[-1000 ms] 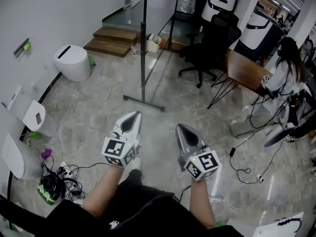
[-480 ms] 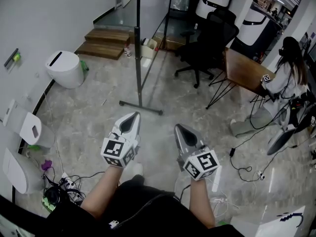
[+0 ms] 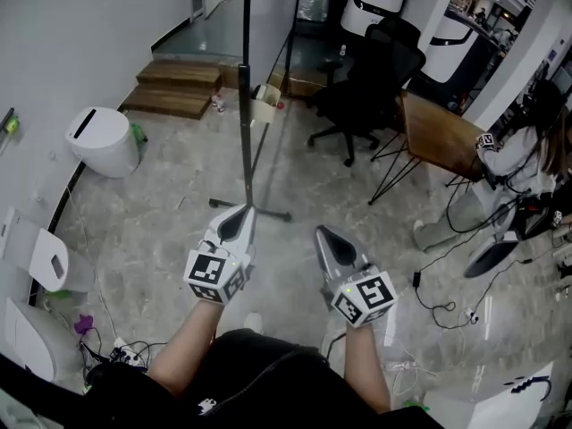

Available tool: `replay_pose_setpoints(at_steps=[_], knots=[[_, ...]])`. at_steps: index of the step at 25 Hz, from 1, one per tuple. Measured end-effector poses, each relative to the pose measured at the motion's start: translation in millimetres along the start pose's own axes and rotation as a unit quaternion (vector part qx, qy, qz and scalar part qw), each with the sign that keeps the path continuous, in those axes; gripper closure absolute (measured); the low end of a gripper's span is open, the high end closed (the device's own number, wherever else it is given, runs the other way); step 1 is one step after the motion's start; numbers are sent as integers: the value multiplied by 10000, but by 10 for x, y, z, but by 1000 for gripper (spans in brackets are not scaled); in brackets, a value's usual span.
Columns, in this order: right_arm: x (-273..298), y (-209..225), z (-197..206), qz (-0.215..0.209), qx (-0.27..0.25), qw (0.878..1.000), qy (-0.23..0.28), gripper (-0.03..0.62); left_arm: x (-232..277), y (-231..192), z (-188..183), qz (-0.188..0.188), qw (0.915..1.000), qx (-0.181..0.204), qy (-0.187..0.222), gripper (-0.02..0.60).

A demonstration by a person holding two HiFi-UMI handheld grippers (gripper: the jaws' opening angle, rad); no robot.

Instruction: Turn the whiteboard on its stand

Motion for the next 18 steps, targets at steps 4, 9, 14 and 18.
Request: replay_pose_setpoints(at_steps=[4,9,14,18], knots=[[291,-1,15,31,-29,10000,-27,586,107,-309,44,14,10000,-20,-5,578],[551,1,80,85,-55,9999,-94,586,189,-568,116,39,10000,-57,-16,578],[703,16,134,9,7,9999,-123,586,207,-726,224,-65,9999,-57,-84,578],[776,40,150,-44,41,9998,-178,586,207,-780,220,-104,9998,-125,-101,578]])
Point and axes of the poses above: the fingertips, and each gripper's own axes: x forward along the fingers, y to its right, z out of its underside, the point moved 5 cm from there along -x, backward along the fingers, and after that the axes turned 9 degrees about x, right-handed, at the moved point
